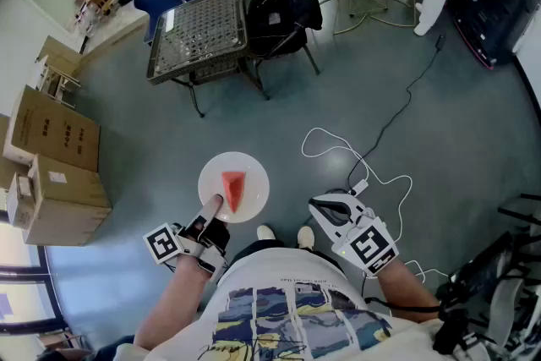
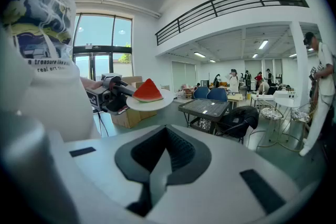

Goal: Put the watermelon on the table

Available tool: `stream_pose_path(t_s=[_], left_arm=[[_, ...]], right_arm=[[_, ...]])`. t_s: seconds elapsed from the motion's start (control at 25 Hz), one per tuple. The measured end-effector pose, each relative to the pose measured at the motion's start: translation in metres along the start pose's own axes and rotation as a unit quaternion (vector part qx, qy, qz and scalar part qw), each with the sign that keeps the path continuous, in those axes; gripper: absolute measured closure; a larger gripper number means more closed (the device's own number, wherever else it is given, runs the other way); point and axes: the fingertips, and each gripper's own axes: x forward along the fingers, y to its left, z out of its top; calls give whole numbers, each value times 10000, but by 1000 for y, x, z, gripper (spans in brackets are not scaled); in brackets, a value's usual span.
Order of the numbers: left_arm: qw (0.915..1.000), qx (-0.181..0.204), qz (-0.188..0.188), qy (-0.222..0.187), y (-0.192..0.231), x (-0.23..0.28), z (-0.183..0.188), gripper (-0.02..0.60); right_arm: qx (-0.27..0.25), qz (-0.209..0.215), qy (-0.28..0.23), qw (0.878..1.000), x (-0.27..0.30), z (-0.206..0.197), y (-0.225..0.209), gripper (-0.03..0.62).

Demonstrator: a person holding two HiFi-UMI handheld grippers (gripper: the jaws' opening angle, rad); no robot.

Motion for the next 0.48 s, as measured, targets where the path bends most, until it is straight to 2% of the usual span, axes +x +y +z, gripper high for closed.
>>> stream_pose_path(t_s=[0.16,0.32,0.48], left_arm=[[9999,7,-105,113,-7,6,-9,554],[9997,-8,-136,186,-6,15,-9,554],[9999,-38,-140,79,-4,19,4,554]], right_arm=[[99,-59,-132,9998,-9,-11,10,583],[193,-93,9,9998,-10,-20,8,585],[208,64,184,9996,1,-19,3,583]])
